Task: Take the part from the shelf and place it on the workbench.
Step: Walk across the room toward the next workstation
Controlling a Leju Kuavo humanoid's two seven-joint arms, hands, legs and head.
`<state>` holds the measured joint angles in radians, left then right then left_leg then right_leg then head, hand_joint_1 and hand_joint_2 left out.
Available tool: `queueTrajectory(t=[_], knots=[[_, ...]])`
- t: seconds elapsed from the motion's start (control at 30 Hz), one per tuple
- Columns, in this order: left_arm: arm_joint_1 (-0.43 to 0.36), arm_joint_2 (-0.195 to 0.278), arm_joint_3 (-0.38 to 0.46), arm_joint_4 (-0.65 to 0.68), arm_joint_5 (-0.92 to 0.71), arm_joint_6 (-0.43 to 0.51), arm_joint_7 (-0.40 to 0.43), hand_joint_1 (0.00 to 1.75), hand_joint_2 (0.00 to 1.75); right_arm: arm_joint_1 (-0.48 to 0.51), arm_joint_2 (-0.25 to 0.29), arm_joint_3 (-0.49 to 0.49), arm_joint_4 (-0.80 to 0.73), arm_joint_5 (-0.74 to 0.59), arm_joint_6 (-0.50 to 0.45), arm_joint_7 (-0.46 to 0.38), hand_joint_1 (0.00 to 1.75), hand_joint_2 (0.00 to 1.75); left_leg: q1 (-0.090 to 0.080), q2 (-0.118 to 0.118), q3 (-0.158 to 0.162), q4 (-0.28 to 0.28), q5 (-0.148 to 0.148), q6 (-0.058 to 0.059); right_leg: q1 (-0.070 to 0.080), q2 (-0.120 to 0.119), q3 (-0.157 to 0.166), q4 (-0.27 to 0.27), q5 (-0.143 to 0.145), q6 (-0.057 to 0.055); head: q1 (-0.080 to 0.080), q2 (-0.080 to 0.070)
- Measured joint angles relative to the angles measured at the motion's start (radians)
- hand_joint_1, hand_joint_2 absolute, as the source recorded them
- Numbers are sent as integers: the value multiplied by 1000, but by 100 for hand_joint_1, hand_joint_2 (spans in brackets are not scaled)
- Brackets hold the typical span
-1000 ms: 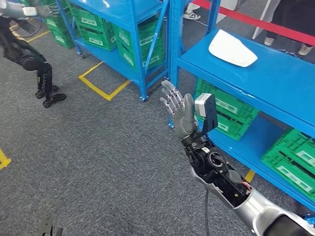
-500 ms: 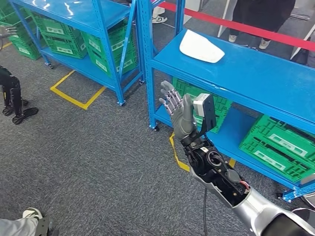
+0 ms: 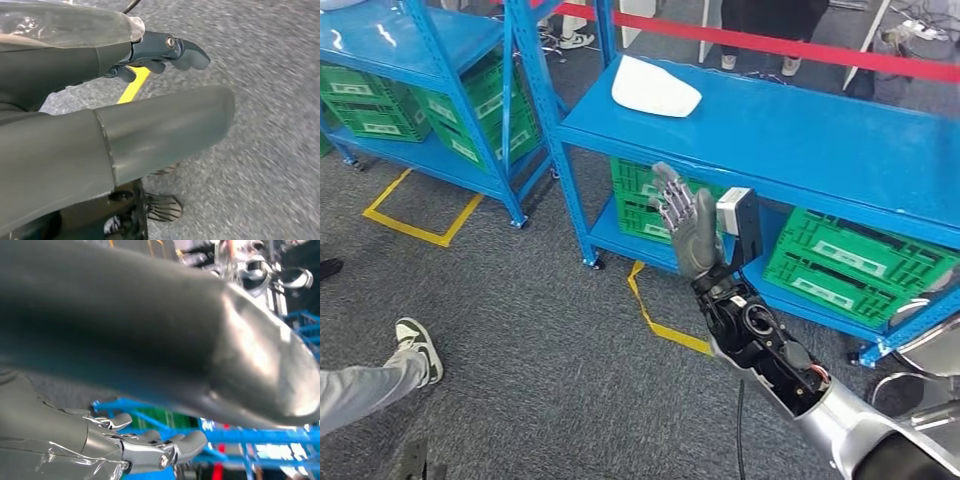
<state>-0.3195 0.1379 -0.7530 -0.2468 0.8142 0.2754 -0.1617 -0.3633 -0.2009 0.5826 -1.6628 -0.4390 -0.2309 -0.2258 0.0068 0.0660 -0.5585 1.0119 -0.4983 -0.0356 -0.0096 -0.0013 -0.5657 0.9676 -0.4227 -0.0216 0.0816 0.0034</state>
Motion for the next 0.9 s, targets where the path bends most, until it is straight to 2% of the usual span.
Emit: queueTrajectory(t=[0.03,0.07,0.1,0.13,0.17,0.2,0.27,0.3,0.33,0.4,0.43,0.47,0.5,0.53,0.57,0.6,0.63,0.67,0.7,0.73,0.77,0.8,0.83,0.87,0.9], knots=[[0,0,0,0,0,0,0,0,0,-1,1,0,0,0,0,0,0,0,2,-30,-33,68,-35,-2,0,10,-2,0,2,-4,-2,0],[2,0,0,0,0,0,0,0,0,-1,2,0,1,1,0,0,0,0,2,-49,-73,147,-67,-2,1,22,-5,0,4,-7,-4,0],[5,0,0,0,0,0,0,0,0,0,4,1,3,1,0,0,0,0,2,-56,-108,210,-86,-1,2,36,-7,0,6,-10,-5,0],[8,0,0,0,0,0,0,0,0,1,4,1,4,1,0,0,0,0,2,-60,-127,240,-86,2,4,50,-9,0,7,-11,-5,0],[10,0,0,0,0,0,0,0,0,2,5,1,6,1,0,0,0,0,1,-63,-126,228,-66,6,5,65,-10,0,8,-12,-5,0],[11,0,0,0,0,0,0,0,0,2,5,1,6,2,0,0,0,0,1,-70,-105,177,-33,11,6,79,-10,0,10,-12,-5,0],[8,1,0,0,0,0,0,0,0,1,6,1,6,3,0,-1,0,0,0,-107,-35,26,36,23,7,105,-12,0,13,-8,-5,0],[6,3,0,0,0,0,0,0,0,1,6,1,6,4,-1,-1,0,0,-1,-122,-9,-29,54,27,6,116,-14,0,15,-4,-5,0],[4,4,0,0,0,0,0,0,0,1,6,1,6,5,-1,-1,0,0,-2,-131,6,-61,61,29,5,127,-17,0,17,0,-6,0],[0,4,0,0,-1,0,0,0,0,2,6,1,7,6,-2,-2,0,0,-5,-116,9,-71,61,34,2,148,-23,-2,22,12,-6,0],[-1,3,0,0,-1,0,0,0,0,3,6,0,7,6,-3,-2,0,0,-4,-103,12,-76,64,38,2,143,-28,2,19,16,-6,0],[-2,1,0,-1,-2,0,-1,0,0,2,6,-1,7,6,-4,-2,0,0,-3,-91,15,-81,67,43,4,121,-38,17,7,20,-4,0],[-2,1,0,-1,-3,0,-1,0,0,2,6,-3,7,7,-5,-2,0,0,-1,-78,17,-86,70,48,6,90,-55,53,-16,23,0,0],[-2,0,0,-1,-4,0,-1,0,0,2,6,-4,7,7,-6,-2,0,0,-2,-65,18,-89,71,50,7,52,-81,112,-51,25,3,0],[0,0,0,-1,-4,0,-1,0,0,2,6,-4,7,7,-6,-3,0,0,-3,-54,18,-89,71,53,6,28,-113,185,-87,29,6,0],[2,1,0,-1,-4,0,-1,0,0,4,6,-4,8,8,-7,-3,0,0,-3,-41,17,-88,70,54,3,16,-143,254,-115,32,8,0],[3,1,0,-1,-4,0,-1,0,0,5,6,-3,8,8,-7,-3,0,0,-3,-28,17,-88,70,53,0,11,-160,297,-127,36,10,0],[4,0,0,-1,-4,0,-1,0,0,6,6,-4,9,8,-7,-3,0,0,-3,-15,17,-87,68,52,-4,8,-159,302,-119,39,11,0],[4,0,0,-1,-4,0,-1,0,0,7,6,-4,10,9,-7,-2,0,0,-2,-4,17,-86,66,49,-7,3,-138,264,-94,42,12,0],[4,-1,0,-1,-5,0,-1,0,0,6,6,-5,10,10,-8,-2,0,0,-1,8,18,-82,63,45,-10,-10,-99,193,-59,45,12,0],[3,-1,0,-1,-5,0,-1,0,0,4,6,-6,11,12,-8,-2,0,0,-2,19,19,-78,59,39,-7,-34,-61,120,-37,47,14,0],[2,-1,0,-1,-6,0,-1,0,0,1,7,-6,11,13,-8,-1,0,0,-4,29,18,-72,54,33,-4,-54,-30,62,-23,44,16,0],[1,0,0,-1,-7,0,-1,0,0,-1,8,-6,11,15,-8,0,0,0,-7,39,17,-67,51,28,-1,-67,-13,28,-19,38,15,0],[-1,1,0,-1,-8,0,-1,0,0,-2,9,-5,11,16,-8,2,0,0,-11,49,16,-64,50,25,3,-69,-10,21,-25,31,13,0],[-2,1,0,-1,-8,0,-1,0,0,-2,10,-6,11,17,-9,3,0,0,-11,61,17,-61,48,22,3,-54,-10,21,-23,21,9,0]])
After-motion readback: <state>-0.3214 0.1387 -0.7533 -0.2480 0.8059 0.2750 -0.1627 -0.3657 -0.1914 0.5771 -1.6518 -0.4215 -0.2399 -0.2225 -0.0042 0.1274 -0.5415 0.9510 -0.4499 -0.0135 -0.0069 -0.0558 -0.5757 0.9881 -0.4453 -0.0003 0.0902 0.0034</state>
